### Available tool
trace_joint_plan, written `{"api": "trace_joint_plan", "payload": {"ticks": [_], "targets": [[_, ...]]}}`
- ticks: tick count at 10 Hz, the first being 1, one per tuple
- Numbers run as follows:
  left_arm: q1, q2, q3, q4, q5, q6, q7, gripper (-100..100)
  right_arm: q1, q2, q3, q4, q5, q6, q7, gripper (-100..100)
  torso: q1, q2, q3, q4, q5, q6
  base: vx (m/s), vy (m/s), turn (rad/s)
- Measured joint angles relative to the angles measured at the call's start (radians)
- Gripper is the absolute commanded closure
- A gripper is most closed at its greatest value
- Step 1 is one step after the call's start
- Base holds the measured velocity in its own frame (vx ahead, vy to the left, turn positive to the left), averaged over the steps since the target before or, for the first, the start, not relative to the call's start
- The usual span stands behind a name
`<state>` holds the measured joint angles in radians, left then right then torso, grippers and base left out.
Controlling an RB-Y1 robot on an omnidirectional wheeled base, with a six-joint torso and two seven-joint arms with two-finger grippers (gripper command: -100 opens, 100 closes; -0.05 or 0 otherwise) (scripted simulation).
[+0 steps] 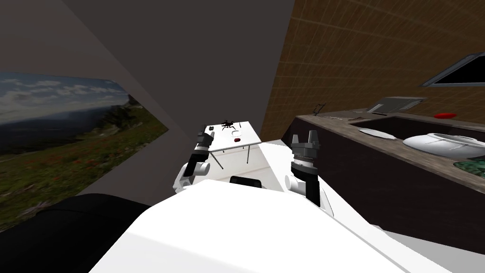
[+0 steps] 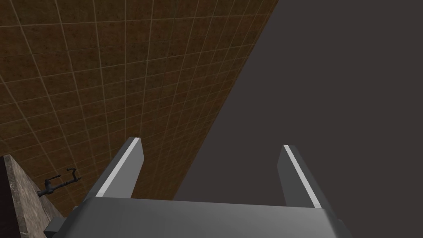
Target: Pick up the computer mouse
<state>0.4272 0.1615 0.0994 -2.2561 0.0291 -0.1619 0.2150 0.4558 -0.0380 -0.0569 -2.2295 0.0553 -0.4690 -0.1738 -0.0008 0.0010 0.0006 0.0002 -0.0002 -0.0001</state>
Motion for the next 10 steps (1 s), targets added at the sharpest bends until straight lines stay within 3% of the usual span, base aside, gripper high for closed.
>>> {"api": "trace_joint_plan", "payload": {"ticks": [10], "targets": [[-0.091, 0.049, 0.029, 0.012, 0.109, 0.286, 0.038, -100, 0.000, 0.000, 0.000, 0.000, 0.000, 0.000, 0.000, 0, 0.000, 0.000, 0.000, 0.000, 0.000, 0.000, -0.014, -0.019, -0.053]]}}
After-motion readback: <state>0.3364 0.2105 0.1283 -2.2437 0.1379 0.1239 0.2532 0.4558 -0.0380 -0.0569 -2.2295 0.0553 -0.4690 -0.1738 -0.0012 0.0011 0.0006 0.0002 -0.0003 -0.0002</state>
